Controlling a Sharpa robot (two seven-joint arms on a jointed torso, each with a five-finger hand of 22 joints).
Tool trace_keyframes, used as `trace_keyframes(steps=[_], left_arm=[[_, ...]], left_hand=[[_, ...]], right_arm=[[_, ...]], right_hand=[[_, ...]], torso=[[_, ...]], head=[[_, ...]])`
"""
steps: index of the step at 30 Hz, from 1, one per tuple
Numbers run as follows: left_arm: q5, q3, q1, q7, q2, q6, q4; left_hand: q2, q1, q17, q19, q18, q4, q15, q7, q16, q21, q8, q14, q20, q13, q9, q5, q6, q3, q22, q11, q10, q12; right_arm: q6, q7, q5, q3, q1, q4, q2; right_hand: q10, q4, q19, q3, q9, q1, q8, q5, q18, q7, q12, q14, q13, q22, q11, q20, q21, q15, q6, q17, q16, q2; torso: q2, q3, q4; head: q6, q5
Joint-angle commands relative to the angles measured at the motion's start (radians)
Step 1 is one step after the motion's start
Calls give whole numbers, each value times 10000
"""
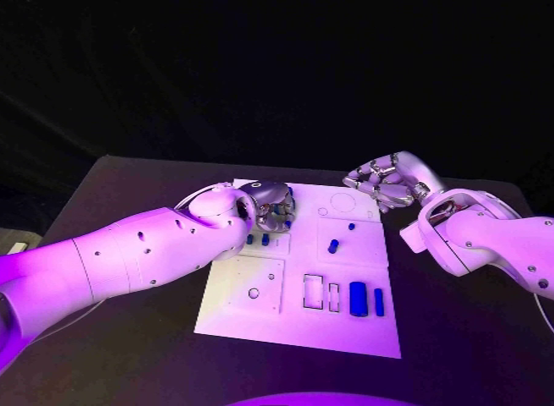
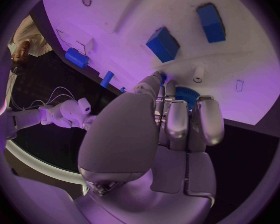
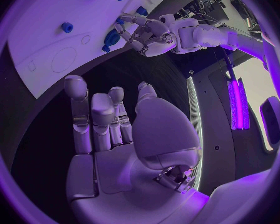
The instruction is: Assemble the parts on the task board
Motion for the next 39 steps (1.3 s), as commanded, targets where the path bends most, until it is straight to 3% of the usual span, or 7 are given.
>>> trace_keyframes(steps=[1,17,33,39], left_arm=[[-17,8,-8,-85,54,316,-18],[-14,8,-13,-205,114,730,-61],[452,36,-13,-196,-38,-129,74],[735,187,-14,-365,-220,-569,319]], left_hand=[[-46,26,-21,90,-98,-4,-67,18,-17,68,-67,27,4,-14,-17,21,74,90,29,-15,79,-46],[-9,211,-155,100,-117,-270,-107,51,18,195,-104,16,-37,-96,-178,36,456,681,173,-52,565,-344],[-110,3,-345,105,-134,-560,-88,125,45,303,-262,-10,-31,-153,-383,23,706,1393,302,-25,927,-813],[-139,-101,-415,114,-138,-580,-83,137,34,325,-283,-20,-23,-153,-417,24,750,1502,328,-21,987,-885]], right_arm=[[39,104,-49,1,-7,5,11],[36,116,-49,1,-7,7,16],[6,136,-49,1,-7,-1,16],[-4,146,-49,1,-8,-16,13]], right_hand=[[-38,-5,80,-74,10,110,50,45,166,1,78,51,13,21,-7,-16,-22,-11,-48,17,-31,9],[-37,-4,81,-75,10,110,51,46,166,1,80,52,14,22,-7,-16,-21,-11,-48,18,-31,10],[-27,-2,82,-77,12,118,56,59,166,-1,95,58,27,22,-9,-16,-26,-12,-41,39,-12,19],[-20,0,82,-80,14,124,60,68,168,-3,107,59,36,20,-10,-17,-34,-13,-35,39,-14,26]], torso=[[1,-4,11],[0,-4,6],[-5,-12,14],[-5,-16,14]], head=[[3,1],[6,6],[64,-15],[146,-40]])
